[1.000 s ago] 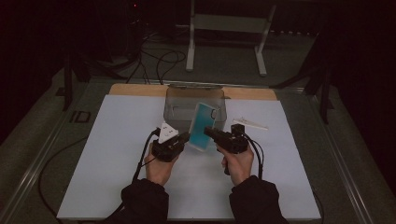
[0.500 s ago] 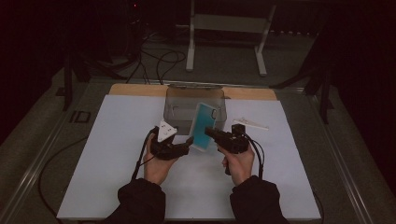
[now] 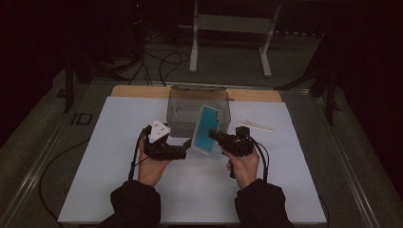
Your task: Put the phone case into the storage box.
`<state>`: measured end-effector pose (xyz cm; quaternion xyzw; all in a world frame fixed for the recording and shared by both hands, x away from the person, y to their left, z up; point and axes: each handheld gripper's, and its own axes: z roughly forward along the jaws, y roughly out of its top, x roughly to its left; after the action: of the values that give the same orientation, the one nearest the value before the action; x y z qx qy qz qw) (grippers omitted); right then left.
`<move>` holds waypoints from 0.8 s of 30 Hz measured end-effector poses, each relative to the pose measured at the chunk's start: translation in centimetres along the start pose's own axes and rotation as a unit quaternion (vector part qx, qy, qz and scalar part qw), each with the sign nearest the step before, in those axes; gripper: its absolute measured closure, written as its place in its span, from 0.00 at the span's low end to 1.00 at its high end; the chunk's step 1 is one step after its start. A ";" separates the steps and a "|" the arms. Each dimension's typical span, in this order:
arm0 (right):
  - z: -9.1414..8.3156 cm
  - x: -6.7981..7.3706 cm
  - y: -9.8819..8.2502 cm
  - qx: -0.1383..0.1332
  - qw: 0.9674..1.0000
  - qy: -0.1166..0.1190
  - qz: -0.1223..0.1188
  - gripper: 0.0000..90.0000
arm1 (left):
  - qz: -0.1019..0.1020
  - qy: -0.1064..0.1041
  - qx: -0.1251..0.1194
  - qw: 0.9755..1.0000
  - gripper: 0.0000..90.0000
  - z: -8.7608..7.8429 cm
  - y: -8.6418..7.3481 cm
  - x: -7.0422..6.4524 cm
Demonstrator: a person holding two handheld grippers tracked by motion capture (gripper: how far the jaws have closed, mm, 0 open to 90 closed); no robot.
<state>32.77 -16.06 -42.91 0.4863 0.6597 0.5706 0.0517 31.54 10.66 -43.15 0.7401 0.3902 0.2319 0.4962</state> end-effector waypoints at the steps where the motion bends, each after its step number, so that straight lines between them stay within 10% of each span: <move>1: 0.0 0.0 0.0 0.000 1.000 -0.001 0.000 0.91 | -0.002 0.001 -0.003 1.000 0.00 -0.4 0.0 0.4; 24: -0.2 0.3 0.6 0.011 1.000 -0.016 -0.014 0.91 | 0.009 0.033 0.005 0.999 0.00 -5.5 -2.7 4.7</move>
<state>32.81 -16.07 -42.15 0.4869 0.6719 0.5542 0.0651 29.33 18.11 -43.62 0.7379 0.4008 0.2589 0.4774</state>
